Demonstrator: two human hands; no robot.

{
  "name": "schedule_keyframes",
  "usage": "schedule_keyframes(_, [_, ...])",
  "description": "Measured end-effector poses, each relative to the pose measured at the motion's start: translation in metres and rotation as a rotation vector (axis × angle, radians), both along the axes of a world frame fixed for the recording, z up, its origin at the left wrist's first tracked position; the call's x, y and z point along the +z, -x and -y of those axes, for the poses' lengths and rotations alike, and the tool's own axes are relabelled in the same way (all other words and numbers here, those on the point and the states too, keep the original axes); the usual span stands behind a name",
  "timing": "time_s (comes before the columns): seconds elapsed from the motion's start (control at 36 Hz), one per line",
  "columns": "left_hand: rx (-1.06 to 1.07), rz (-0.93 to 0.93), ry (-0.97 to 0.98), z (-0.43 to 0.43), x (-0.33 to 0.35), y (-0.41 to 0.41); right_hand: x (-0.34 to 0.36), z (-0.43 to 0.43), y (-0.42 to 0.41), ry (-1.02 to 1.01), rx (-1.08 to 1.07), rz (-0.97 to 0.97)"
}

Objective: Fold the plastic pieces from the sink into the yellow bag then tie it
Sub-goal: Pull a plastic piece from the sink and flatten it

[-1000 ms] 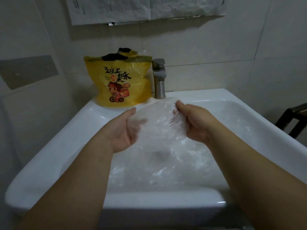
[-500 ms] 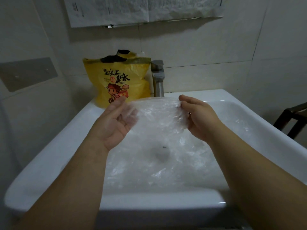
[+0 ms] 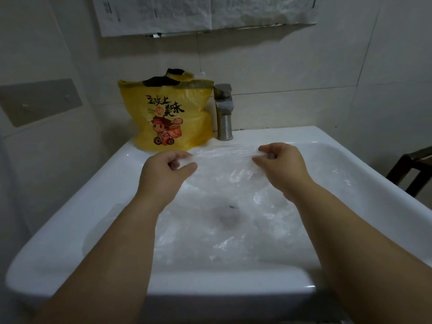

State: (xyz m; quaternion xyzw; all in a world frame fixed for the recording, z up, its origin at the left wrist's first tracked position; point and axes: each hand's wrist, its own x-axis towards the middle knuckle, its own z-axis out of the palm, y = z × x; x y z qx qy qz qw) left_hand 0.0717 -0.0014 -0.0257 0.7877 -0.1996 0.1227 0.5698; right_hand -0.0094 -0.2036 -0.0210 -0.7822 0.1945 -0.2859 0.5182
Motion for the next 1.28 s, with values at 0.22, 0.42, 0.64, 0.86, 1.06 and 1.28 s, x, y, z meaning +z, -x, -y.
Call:
schedule_keyframes(0.22, [-0.123,-0.210,0.208,0.002,0.008,0.002,0.002,-0.002,0.000,-0.066,0.095,-0.010])
schedule_keyframes(0.42, [-0.368,-0.472,0.595,0.004,0.016,0.001,0.015,-0.010,0.006,-0.590,0.287,0.226])
schedule_keyframes(0.64, [-0.127,-0.432,0.572,0.004,0.013,-0.003,0.011,-0.009,0.003,-0.214,0.037,0.203])
schedule_keyframes(0.86, [0.032,0.007,0.091,-0.001,0.015,0.008,0.011,-0.008,0.010,0.047,0.124,0.170])
schedule_keyframes(1.06, [-0.314,-0.271,-0.345,0.001,0.014,0.020,0.014,-0.008,0.011,-0.295,0.271,0.180])
schedule_keyframes(1.28, [-0.368,-0.367,-0.119,0.004,0.011,0.016,0.023,-0.004,0.019,-0.675,0.660,-0.004])
